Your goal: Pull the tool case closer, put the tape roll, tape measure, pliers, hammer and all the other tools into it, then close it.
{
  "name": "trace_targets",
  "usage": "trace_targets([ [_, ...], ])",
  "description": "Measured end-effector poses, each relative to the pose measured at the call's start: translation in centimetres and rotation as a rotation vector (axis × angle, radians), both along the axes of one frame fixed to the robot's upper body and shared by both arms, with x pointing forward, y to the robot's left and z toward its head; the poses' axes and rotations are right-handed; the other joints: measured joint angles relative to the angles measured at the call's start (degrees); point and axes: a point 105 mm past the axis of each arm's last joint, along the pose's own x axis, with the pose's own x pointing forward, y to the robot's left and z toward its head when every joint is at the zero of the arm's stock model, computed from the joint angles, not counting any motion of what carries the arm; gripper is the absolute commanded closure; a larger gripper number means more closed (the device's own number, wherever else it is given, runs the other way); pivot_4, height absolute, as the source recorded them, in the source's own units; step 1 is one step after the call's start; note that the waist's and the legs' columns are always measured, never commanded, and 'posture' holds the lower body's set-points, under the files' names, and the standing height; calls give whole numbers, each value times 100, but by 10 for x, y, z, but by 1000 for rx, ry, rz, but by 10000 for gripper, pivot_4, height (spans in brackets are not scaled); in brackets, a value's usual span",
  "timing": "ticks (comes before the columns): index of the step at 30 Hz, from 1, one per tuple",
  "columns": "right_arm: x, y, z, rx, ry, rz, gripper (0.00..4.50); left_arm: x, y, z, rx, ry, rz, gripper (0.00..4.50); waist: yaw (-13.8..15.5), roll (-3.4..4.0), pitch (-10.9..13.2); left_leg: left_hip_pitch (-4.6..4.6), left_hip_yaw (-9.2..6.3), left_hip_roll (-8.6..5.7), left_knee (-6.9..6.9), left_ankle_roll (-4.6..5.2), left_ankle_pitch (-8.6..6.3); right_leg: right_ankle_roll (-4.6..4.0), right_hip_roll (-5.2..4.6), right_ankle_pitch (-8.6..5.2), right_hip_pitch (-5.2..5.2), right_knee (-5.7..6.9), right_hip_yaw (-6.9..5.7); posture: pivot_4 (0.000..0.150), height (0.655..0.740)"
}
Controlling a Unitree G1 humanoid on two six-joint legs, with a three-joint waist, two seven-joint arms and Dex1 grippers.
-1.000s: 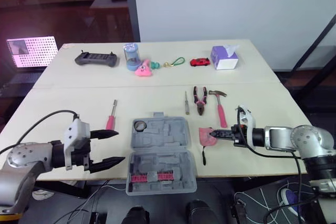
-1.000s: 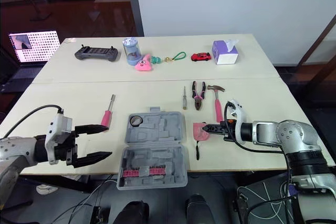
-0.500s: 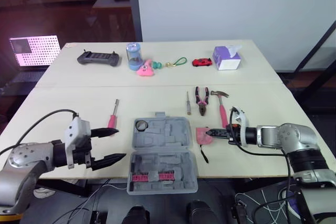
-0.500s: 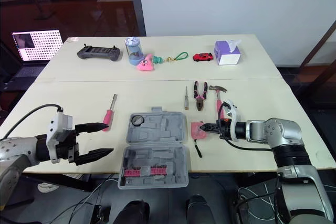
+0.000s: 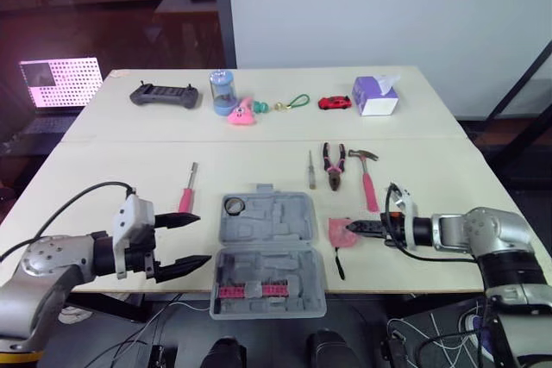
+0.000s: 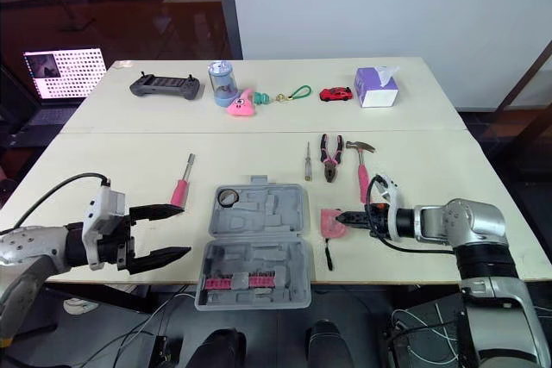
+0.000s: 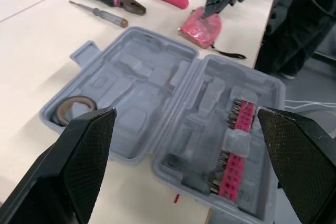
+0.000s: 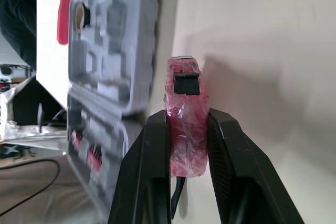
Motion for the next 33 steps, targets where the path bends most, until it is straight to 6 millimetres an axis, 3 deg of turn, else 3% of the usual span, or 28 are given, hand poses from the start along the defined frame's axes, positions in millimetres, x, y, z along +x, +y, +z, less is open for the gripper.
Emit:
trace_targets([
  [7, -7, -4, -4, -3, 12, 0, 40341, 2, -6, 2, -3, -11, -41, 0, -5, 0, 0, 3, 0, 0, 0, 0, 0, 0, 0, 0, 3, 0, 0, 1500, 7400],
  [8, -7, -5, -4, -4, 14, 0, 29930, 2, -7, 1, -4, -7, -50, 0, -5, 0, 0, 3, 0, 0, 0, 0, 0, 0, 0, 0, 3, 0, 0, 1500, 7400],
  [11, -17, -13, -15, -34, 68, -15, 16373, 2, -6, -2, -6, 7, -52, 0, 8, 0, 0, 2, 0, 0, 0, 0, 0, 0, 0, 0, 3, -2, -1, 1500, 7400],
  [14, -18, -11, -9, -7, 49, 4, 2177, 2, -6, -3, -8, 14, -60, 0, -6, 0, -1, 7, 1, 0, 1, 0, 0, 0, 0, 0, 8, -2, 0, 1500, 7400],
  [15, -18, -11, -7, -3, 45, 7, 960, 2, -7, -3, -8, 11, -62, 0, -5, 0, -1, 7, 1, 0, 1, 0, 0, 0, 0, 0, 9, -2, 0, 1500, 7400],
  [20, -32, -30, 12, -82, -10, 25, 960, 2, -6, -3, -10, 3, -67, 0, 38, 7, 3, 1, 2, -1, 1, 1, -1, 1, -2, 0, 8, -10, -1, 1500, 7400],
  [24, -29, -33, 36, -217, -239, 103, 960, 2, -7, -3, -17, -3, -72, 0, -10, 8, 3, 6, 1, 0, 0, 1, -1, 1, 0, 0, 9, -7, -1, 1500, 7400],
  [28, -40, -19, 48, -431, -508, 378, 960, 3, -10, -4, -21, 1, -86, 0, -1, 13, 6, 5, 2, 0, 0, 1, -1, 2, -1, 0, 9, -9, -2, 1500, 7400],
  [33, -44, -1, 38, -647, -781, 663, 960, 5, -12, -4, -21, -3, -104, 0, -1, 10, 6, 6, 3, 0, 2, 1, -1, 3, -2, 0, 12, -10, -1, 1500, 7400],
])
